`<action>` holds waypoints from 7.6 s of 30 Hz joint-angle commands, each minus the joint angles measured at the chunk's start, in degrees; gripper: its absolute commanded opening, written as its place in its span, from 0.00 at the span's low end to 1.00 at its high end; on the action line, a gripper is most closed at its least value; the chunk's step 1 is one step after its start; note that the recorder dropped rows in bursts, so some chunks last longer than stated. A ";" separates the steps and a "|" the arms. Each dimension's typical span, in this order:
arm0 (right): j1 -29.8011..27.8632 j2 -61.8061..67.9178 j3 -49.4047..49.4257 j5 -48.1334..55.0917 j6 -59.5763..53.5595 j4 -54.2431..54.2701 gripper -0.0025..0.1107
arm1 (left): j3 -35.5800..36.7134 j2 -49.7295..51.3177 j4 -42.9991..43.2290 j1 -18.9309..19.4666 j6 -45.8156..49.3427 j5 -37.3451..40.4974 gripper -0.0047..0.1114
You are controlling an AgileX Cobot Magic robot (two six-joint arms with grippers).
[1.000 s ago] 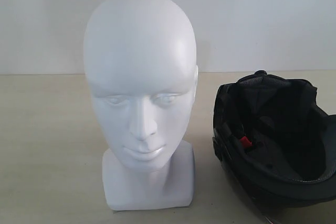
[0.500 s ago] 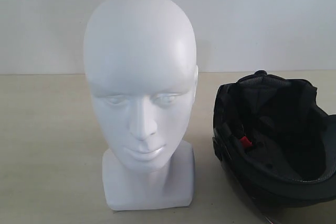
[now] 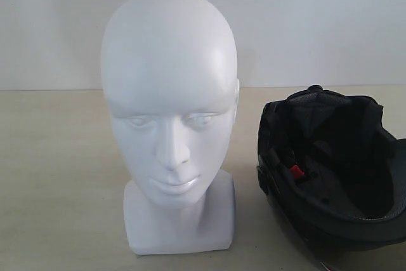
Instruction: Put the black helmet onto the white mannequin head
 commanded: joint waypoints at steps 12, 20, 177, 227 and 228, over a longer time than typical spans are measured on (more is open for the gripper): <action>6.58 27.42 -33.62 35.83 -17.04 3.59 0.02 | 0.17 -0.13 0.08 0.14 0.15 -0.28 0.08; 12.37 48.94 -37.86 56.26 -20.40 18.15 0.02 | 0.17 -0.13 0.08 0.14 0.15 -0.28 0.08; -20.26 64.85 -24.79 59.61 -49.74 96.73 0.02 | 0.17 -0.13 0.08 0.14 0.15 -0.28 0.08; -18.08 69.41 -64.89 39.38 -6.32 101.78 0.02 | 0.17 -0.13 0.08 0.14 0.15 -0.28 0.08; -17.41 69.41 -66.58 35.89 -2.87 101.78 0.02 | 0.17 -0.13 0.08 0.14 0.15 -0.28 0.08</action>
